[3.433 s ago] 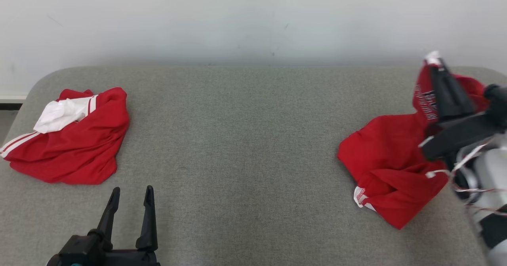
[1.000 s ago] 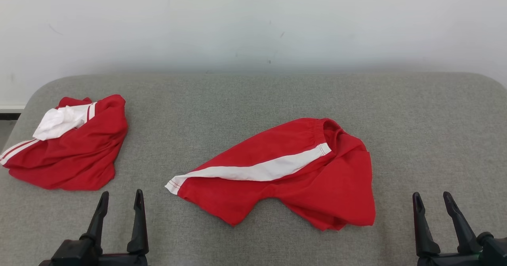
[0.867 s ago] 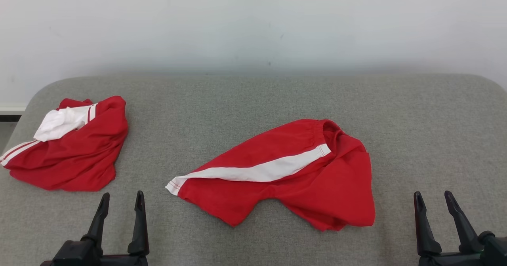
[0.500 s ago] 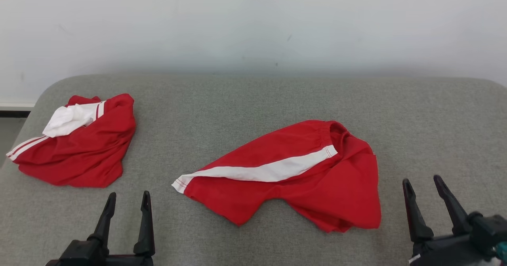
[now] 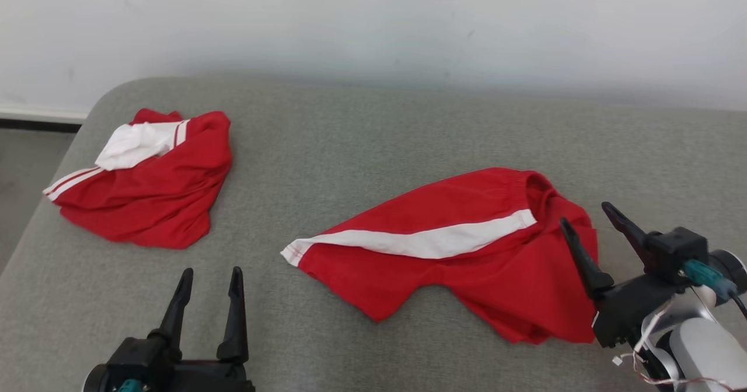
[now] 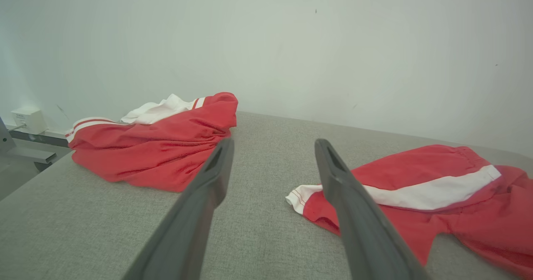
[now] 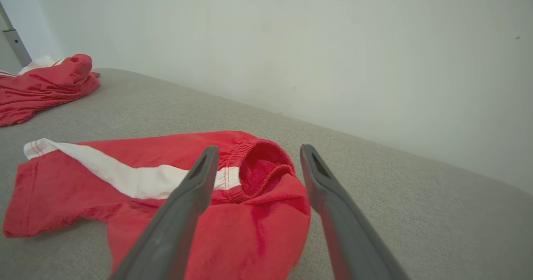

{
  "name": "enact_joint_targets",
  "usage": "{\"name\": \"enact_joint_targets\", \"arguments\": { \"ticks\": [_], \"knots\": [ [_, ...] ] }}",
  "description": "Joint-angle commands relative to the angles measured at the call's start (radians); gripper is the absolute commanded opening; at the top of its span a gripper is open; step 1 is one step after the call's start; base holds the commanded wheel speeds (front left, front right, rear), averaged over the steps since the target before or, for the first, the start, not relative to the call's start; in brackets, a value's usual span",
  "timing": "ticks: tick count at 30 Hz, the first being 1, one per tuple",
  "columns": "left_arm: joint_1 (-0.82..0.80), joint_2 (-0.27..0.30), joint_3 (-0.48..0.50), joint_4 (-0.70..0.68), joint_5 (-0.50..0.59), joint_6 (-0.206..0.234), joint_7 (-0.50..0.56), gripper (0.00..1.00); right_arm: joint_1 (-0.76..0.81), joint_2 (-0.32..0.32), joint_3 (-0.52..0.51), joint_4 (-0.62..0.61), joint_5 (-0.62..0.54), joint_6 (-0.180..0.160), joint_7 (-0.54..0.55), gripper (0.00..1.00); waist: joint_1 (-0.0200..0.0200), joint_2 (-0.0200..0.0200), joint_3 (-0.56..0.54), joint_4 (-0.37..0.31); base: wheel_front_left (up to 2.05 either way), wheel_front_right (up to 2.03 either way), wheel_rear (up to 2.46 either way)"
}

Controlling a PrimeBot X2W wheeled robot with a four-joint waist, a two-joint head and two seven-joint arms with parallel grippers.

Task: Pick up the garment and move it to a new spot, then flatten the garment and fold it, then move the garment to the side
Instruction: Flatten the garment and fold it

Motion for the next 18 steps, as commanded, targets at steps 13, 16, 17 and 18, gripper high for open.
{"name": "enact_joint_targets", "arguments": {
  "ticks": [13, 16, 17, 18],
  "knots": [
    [-0.047, 0.0, -0.052, 0.007, -0.034, 0.025, -0.001, 1.0, -0.2, -0.067, 0.245, 0.28, 0.105, -0.002, 0.031, 1.0, -0.0001, 0.0, 0.06, 0.116, 0.0, 0.0, 0.0],
    [-0.051, 0.0, -0.056, 0.005, -0.041, 0.029, -0.001, 1.0, -0.237, -0.067, 0.288, 0.331, 0.134, -0.002, 0.034, 1.0, -0.0001, 0.0, 0.069, 0.127, 0.0, 0.0, 0.0],
    [-0.052, 0.0, -0.058, 0.004, -0.042, 0.03, -0.001, 1.0, -0.248, -0.072, 0.301, 0.347, 0.143, -0.002, 0.04, 1.0, -0.0001, 0.0, 0.073, 0.131, 0.0, 0.0, 0.0],
    [-0.054, 0.0, -0.06, 0.004, -0.044, 0.031, -0.001, 1.0, -0.261, -0.076, 0.316, 0.362, 0.15, -0.002, 0.04, 1.0, -0.0001, 0.0, 0.076, 0.134, 0.0, 0.0, 0.0]
  ]
}}
